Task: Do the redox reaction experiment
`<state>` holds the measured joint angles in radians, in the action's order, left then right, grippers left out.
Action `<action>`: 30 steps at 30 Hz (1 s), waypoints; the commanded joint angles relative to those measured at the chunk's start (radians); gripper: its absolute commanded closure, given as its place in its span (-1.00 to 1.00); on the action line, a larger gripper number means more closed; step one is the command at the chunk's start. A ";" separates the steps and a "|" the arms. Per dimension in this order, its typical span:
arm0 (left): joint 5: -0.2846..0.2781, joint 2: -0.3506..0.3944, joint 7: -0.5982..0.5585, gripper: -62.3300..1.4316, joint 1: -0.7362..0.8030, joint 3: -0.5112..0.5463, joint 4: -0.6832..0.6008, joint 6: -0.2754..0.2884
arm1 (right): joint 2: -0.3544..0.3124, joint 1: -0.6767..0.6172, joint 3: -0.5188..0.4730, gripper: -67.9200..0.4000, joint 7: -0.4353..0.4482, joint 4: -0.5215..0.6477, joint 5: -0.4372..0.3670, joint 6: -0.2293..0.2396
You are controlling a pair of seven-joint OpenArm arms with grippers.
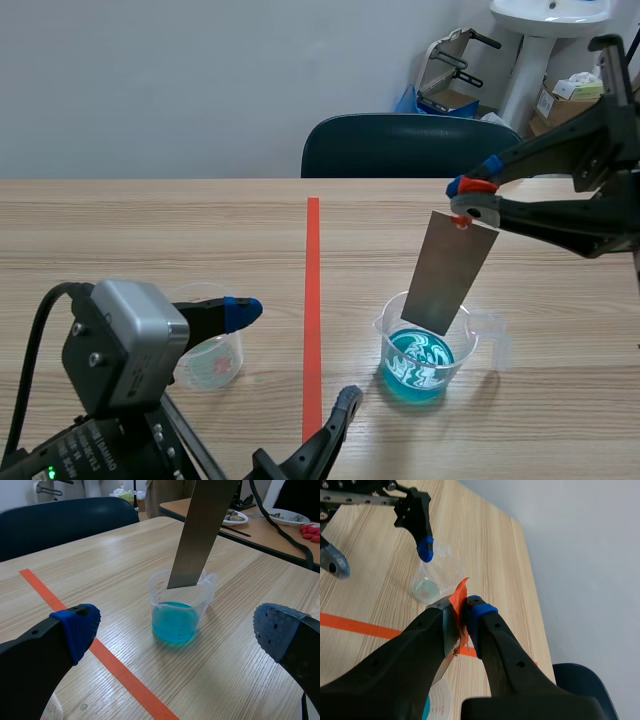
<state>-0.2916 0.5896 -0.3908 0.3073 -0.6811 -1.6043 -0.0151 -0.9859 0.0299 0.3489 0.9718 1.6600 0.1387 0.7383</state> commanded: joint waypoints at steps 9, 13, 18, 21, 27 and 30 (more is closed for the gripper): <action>-0.003 -0.005 -0.013 -1.00 0.003 -0.002 -0.013 0.002 | 0.050 0.017 0.028 0.97 0.018 -0.049 0.023 0.007; -0.003 -0.005 -0.013 -1.00 0.003 -0.002 -0.013 0.002 | 0.076 0.018 0.040 0.97 0.019 -0.080 0.056 0.007; -0.002 -0.005 -0.013 -1.00 0.003 -0.002 -0.013 0.002 | 0.120 0.022 0.046 0.97 0.019 -0.129 0.099 0.007; -0.002 -0.005 -0.013 -1.00 0.003 -0.002 -0.013 0.002 | 0.150 0.023 0.047 0.97 0.019 -0.154 0.130 0.007; -0.002 -0.005 -0.013 -1.00 0.003 -0.002 -0.013 0.002 | 0.188 0.074 0.083 0.97 0.019 -0.220 0.173 0.007; -0.002 -0.005 -0.013 -1.00 0.003 -0.002 -0.013 0.002 | 0.206 0.114 0.107 0.97 0.022 -0.270 0.173 0.007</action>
<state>-0.2916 0.5896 -0.3904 0.3073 -0.6811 -1.6043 -0.0151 -0.7734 0.1127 0.4583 0.9718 1.3907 0.3321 0.7380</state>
